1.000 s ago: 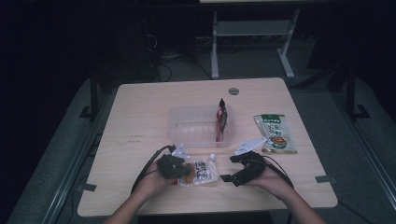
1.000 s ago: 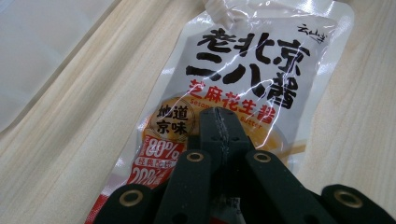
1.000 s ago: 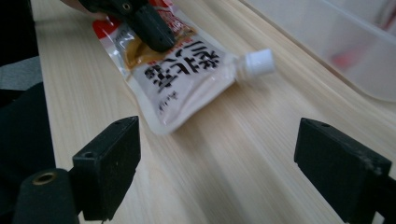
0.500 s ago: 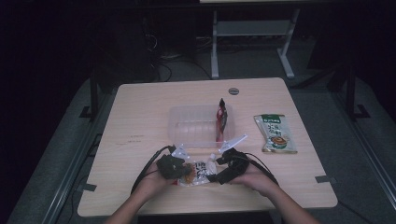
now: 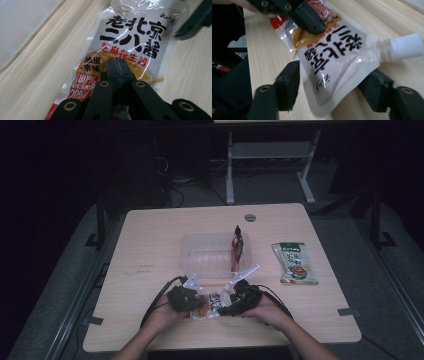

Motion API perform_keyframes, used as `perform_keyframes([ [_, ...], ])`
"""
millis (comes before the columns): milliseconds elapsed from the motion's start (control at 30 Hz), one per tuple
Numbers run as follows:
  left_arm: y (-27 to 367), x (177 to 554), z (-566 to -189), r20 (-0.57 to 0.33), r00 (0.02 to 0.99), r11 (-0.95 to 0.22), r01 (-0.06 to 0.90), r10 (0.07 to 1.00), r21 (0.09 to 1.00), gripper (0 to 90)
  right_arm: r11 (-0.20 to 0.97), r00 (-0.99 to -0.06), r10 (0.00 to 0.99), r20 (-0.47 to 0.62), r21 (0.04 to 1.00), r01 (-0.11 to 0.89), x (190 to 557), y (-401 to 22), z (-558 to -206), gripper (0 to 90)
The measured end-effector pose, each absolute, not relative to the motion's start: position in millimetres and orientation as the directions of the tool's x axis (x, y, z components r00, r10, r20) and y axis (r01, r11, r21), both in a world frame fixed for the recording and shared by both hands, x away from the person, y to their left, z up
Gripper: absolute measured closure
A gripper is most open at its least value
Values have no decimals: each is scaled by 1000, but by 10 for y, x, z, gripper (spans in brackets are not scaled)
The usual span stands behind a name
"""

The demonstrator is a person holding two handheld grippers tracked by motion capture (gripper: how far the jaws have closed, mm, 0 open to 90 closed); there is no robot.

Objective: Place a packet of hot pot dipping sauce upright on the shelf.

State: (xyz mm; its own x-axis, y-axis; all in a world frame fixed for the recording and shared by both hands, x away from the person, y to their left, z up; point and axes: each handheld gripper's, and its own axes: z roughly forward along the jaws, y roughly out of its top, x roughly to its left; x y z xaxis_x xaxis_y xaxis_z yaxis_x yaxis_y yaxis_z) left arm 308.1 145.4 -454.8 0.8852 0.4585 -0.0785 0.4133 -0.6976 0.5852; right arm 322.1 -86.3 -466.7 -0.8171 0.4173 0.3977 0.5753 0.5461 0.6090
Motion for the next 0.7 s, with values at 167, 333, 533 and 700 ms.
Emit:
perform_keyframes([
  [167,1459,3083,-4550,-79,888,-698,410,454,587,899,547,-816,402,415,606,578,3245,-847,-4675,527],
  [333,1457,3078,-4551,-75,887,-697,408,456,589,898,534,-803,386,455,599,596,3274,-862,-4686,653],
  [533,1464,3078,-4553,-77,886,-695,410,457,591,899,569,-844,355,403,622,537,3288,-812,-4650,781],
  [700,1486,3078,-4551,-86,884,-685,414,459,600,898,586,-863,330,381,634,504,3298,-765,-4619,848],
])
